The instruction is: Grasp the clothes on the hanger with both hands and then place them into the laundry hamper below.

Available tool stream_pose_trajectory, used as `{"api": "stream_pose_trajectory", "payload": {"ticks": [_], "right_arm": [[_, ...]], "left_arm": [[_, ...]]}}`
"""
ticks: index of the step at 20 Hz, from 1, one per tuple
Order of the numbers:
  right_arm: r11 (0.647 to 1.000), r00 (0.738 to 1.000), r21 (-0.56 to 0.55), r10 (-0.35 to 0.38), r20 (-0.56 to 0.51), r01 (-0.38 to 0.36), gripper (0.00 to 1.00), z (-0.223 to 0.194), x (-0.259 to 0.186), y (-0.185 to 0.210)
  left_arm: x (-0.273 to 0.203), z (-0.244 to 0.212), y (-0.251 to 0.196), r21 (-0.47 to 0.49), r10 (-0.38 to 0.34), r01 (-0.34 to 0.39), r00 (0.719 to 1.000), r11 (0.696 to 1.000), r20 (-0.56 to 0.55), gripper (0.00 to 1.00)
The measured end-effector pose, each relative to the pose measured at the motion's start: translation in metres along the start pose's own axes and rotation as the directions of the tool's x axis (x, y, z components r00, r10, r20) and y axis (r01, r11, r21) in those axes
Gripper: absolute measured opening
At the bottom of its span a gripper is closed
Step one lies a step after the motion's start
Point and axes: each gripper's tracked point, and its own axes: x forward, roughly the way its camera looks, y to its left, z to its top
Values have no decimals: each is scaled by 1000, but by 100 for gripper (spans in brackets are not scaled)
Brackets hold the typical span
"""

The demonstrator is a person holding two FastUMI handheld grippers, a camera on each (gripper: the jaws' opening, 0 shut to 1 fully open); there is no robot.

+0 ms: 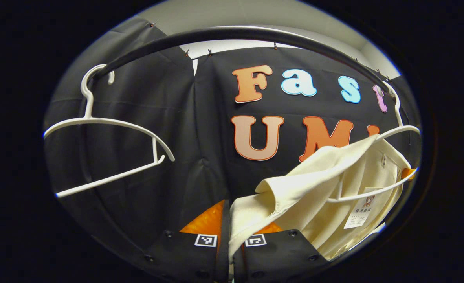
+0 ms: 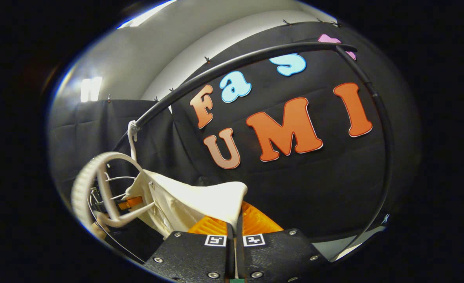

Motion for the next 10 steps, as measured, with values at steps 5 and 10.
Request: {"api": "stream_pose_trajectory", "payload": {"ticks": [5, 10], "right_arm": [[999, 999, -10, -33, -5, 33, 1, -20, 3, -1], [996, 997, 57, -68, -25, 70, 1, -55, 10, 0]], "left_arm": [[8, -11, -3, 36, 6, -5, 1000, 999, -4, 14], [14, -33, -5, 65, 7, -4, 999, 998, -42, 14]]}}
